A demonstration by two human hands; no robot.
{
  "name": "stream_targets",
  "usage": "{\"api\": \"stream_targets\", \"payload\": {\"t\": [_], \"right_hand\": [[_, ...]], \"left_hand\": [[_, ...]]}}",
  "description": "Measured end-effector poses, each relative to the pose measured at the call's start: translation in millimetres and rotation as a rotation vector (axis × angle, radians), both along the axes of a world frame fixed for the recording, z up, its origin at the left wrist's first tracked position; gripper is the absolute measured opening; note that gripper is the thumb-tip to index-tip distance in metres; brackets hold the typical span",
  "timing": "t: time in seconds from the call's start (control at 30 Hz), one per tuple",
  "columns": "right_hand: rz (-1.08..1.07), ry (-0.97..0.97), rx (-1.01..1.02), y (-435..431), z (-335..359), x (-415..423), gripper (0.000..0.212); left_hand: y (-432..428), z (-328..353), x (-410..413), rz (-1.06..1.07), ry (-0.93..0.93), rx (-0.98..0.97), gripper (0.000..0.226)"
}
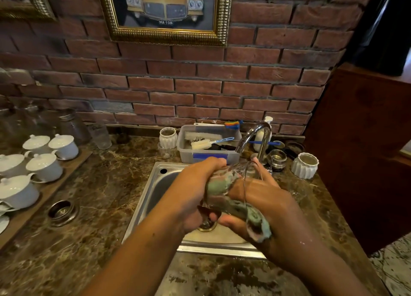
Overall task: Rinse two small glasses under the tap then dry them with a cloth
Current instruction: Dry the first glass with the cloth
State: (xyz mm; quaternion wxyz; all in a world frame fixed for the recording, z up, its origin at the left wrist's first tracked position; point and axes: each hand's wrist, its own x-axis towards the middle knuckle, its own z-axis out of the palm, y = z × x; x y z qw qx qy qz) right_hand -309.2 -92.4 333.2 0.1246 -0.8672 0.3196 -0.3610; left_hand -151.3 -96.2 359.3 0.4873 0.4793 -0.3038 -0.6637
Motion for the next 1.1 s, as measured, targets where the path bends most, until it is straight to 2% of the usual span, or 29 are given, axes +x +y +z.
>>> {"api": "stream_targets", "payload": {"t": [0.1,0.2,0.23,0.33,0.37,0.4,0.43,0.5,0.53,0.6,0.63,0.7,0.77,0.83,0.9,1.1], "right_hand": [[0.080,-0.203,0.263,3.8,3.7,-0.8,0.014],[0.090,-0.436,0.470,12.0,6.0,1.7,0.009],[0.094,-0.541,0.586,14.1,5.6,3.8,0.014],[0.192,-0.965,1.147,14.1,-8.4,5.3,0.052],[0.200,-1.035,1.258,14.0,-8.8,6.0,0.057],[0.192,-1.012,1.287,12.6,-10.5,5.2,0.054],[0.159,-0.912,1.262,12.4,-7.9,4.6,0.042],[0.078,-0.677,1.103,10.4,-1.4,2.6,0.014],[0.078,-0.597,1.031,8.0,1.4,0.5,0.007],[0.136,-0.456,0.948,2.6,8.2,-3.4,0.010],[0.195,-0.366,0.931,0.7,12.9,-2.9,0.008],[0.340,-0.191,0.931,-3.1,17.5,-1.4,0.004],[0.448,-0.110,0.989,-6.6,16.6,2.9,0.011],[0.463,-0.157,1.070,-9.8,13.0,5.6,0.017],[0.435,-0.263,1.144,-11.2,4.9,8.2,0.020],[0.152,-0.501,1.231,-3.7,-29.5,21.8,0.048]], "left_hand": [[2.2,-2.7,-12.6,0.212,-0.056,-0.168,0.029],[6.4,-13.0,-16.8,0.302,-0.350,-0.528,0.029],[7.5,-18.3,-15.1,0.327,-0.476,-0.665,0.031],[3.9,-34.2,-2.1,0.294,-0.922,-1.116,0.033],[2.3,-41.8,2.8,0.248,-1.016,-1.222,0.033],[2.6,-48.2,7.5,0.196,-1.032,-1.251,0.033],[5.7,-51.7,10.7,0.148,-0.979,-1.191,0.033],[15.9,-51.3,11.7,0.083,-0.807,-0.905,0.031],[21.1,-47.7,10.5,0.037,-0.733,-0.753,0.030],[21.6,-40.4,16.9,-0.090,-0.669,-0.503,0.031],[18.0,-37.8,24.1,-0.227,-0.619,-0.377,0.038],[12.4,-33.6,38.5,-0.574,-0.298,-0.141,0.054],[15.2,-35.1,46.9,-0.754,0.081,0.031,0.068],[18.9,-42.9,48.4,-0.751,0.247,0.091,0.074],[21.3,-49.5,45.8,-0.668,0.287,0.120,0.076],[29.1,-80.9,46.9,-0.513,0.355,0.183,0.091]]}}
